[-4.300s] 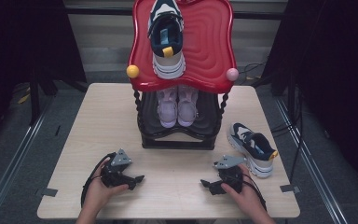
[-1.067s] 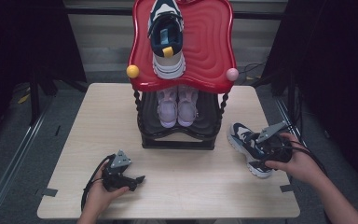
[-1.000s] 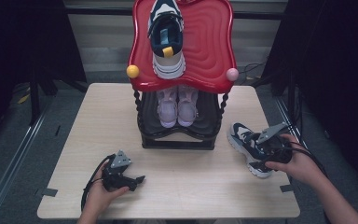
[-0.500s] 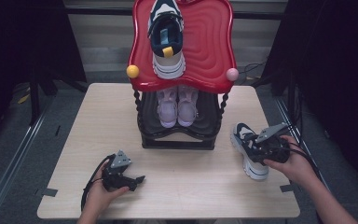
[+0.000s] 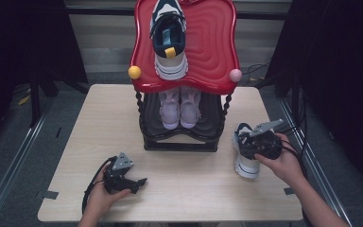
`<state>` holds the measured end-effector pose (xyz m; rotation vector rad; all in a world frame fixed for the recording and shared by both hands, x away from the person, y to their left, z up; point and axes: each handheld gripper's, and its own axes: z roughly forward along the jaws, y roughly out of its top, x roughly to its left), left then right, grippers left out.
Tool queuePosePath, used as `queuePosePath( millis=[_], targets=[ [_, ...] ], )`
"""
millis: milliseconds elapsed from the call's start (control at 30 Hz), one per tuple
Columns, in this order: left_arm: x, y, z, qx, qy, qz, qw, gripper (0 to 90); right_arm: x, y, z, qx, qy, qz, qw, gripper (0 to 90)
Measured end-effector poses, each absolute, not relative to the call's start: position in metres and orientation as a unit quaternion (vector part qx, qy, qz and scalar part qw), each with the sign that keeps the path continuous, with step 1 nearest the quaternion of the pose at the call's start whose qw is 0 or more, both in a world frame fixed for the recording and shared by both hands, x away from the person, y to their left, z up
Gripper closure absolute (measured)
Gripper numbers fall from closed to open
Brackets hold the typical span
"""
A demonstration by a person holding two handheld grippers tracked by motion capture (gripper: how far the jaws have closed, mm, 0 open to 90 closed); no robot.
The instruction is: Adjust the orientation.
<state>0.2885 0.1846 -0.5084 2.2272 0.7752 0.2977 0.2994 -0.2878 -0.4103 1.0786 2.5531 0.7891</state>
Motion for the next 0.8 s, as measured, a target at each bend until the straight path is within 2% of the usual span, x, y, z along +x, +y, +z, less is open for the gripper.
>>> queuePosePath(
  millis=[333, 667, 800],
  targets=[
    [0.289, 0.185, -0.508, 0.869, 0.303, 0.116, 0.373, 11.0, 0.304, -0.281, -0.411, 0.361, 0.891, 0.256, 0.102, 73.8],
    [0.289, 0.185, -0.508, 0.869, 0.302, 0.116, 0.373, 11.0, 0.303, -0.288, -0.4, 0.36, 0.9, 0.236, 0.075, 46.4],
    [0.289, 0.185, -0.508, 0.869, 0.302, 0.116, 0.373, 11.0, 0.302, -0.293, -0.4, 0.349, 0.91, 0.219, 0.057, 42.0]
  ],
)
